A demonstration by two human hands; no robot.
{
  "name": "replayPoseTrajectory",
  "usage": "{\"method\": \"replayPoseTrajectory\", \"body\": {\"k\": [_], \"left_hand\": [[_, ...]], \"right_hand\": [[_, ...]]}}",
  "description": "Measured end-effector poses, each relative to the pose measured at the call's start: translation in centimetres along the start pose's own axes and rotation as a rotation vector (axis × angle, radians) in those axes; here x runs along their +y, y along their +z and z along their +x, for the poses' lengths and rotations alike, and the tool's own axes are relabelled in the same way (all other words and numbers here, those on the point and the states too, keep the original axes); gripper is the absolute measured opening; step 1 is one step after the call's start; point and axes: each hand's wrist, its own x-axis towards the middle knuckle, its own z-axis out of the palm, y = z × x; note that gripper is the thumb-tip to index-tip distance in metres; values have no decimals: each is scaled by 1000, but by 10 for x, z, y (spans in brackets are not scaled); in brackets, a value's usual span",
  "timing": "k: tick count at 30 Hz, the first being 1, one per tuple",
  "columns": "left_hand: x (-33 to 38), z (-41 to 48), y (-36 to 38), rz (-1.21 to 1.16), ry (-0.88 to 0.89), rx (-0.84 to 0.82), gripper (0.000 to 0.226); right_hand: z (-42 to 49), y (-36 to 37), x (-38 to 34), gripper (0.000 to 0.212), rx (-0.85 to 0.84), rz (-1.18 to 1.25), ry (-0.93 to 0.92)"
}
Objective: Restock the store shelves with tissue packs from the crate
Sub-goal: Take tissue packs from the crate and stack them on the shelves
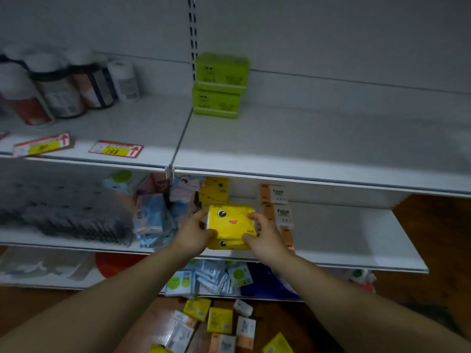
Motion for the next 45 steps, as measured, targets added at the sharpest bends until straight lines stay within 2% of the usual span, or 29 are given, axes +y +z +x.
{"method": "replayPoseTrajectory", "body": {"k": [4, 8, 12, 15, 21, 24, 27, 33, 36, 42, 45], "left_hand": [[-33, 56, 30, 39, 8, 83, 55], [-61, 104, 57, 61, -12, 162, 47], [-93, 144, 72, 78, -20, 217, 34], [-117, 168, 81, 81, -27, 194, 28], [-143, 195, 96, 35, -26, 113, 28], [-148, 204, 103, 75, -15, 83, 41], [-149, 210, 110, 118, 32, 98, 45], [-159, 225, 122, 277, 82, 146, 35], [-160, 236, 127, 314, 114, 160, 31], [-164, 235, 135, 268, 117, 166, 34], [-166, 235, 134, 258, 134, 161, 32]], "right_hand": [[56, 7, 35, 53, 6, -51, 2], [102, 21, 69, 58, -18, -76, 34], [137, 36, 96, 52, -71, -96, 48], [159, 49, 115, 44, -95, -90, 85], [190, 78, 144, 61, -112, -134, 165], [200, 85, 150, 60, -99, -193, 172], [207, 90, 155, 48, -42, -226, 144], [219, 92, 159, 53, 34, -361, 106], [228, 91, 162, 54, 60, -341, 118], [221, 95, 170, 62, -6, -372, 141], [216, 93, 171, 60, -26, -401, 125]]}}
